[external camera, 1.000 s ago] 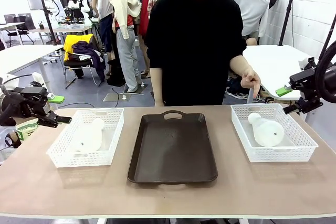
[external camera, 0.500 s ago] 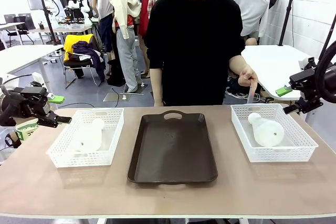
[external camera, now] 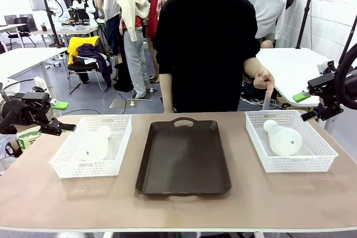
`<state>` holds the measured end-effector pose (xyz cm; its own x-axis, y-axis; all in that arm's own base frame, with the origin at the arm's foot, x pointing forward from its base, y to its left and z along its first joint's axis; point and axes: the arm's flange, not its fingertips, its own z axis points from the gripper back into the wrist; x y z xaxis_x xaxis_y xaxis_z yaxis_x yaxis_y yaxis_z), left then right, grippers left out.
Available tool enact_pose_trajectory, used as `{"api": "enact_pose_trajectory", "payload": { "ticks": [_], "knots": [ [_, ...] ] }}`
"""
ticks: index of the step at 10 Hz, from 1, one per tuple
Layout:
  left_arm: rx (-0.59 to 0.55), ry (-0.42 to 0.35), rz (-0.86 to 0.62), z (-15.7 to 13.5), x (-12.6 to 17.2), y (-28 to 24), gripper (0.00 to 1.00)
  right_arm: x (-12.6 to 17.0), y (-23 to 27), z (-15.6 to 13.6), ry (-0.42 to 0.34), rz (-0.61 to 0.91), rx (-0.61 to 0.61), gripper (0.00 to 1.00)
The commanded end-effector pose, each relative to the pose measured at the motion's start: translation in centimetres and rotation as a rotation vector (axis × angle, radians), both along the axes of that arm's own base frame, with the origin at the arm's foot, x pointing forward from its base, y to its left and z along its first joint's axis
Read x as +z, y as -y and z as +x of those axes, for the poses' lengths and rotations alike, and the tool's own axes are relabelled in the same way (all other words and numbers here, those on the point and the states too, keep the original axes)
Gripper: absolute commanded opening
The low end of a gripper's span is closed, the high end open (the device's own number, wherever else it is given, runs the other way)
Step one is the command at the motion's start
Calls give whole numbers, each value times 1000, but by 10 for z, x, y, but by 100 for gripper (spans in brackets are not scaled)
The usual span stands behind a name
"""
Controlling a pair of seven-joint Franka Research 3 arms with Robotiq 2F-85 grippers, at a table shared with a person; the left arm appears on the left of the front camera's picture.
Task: Prepare the laboratory tools.
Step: Pick up the Big flask that the person points to.
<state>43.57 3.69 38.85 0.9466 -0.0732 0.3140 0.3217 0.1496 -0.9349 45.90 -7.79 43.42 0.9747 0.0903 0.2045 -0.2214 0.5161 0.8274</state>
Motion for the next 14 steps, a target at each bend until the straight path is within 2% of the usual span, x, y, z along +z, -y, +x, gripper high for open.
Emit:
{"api": "enact_pose_trajectory", "payload": {
  "ticks": [1, 3, 4, 5, 7, 10, 14],
  "knots": [
    [3, 2, 0, 0, 0, -2, 100, 35, -7, -3, 22, -201, -56, 100],
    [3, 2, 0, 0, 0, -2, 100, 61, -20, 12, 23, -414, -152, 100],
    [3, 2, 0, 0, 0, -2, 100, 68, -33, 28, 2, -541, -157, 100],
    [3, 2, 0, 0, 0, -2, 100, 72, -50, 54, 25, -714, -207, 100],
    [3, 2, 0, 0, 0, -2, 100, 63, -85, 85, 63, -891, -189, 100],
    [3, 2, 0, 0, 0, -2, 100, 25, -113, 127, 32, -1007, -170, 100],
    [3, 2, 0, 0, 0, -2, 100, -21, -114, 159, 34, -962, -179, 100]
  ]
}}
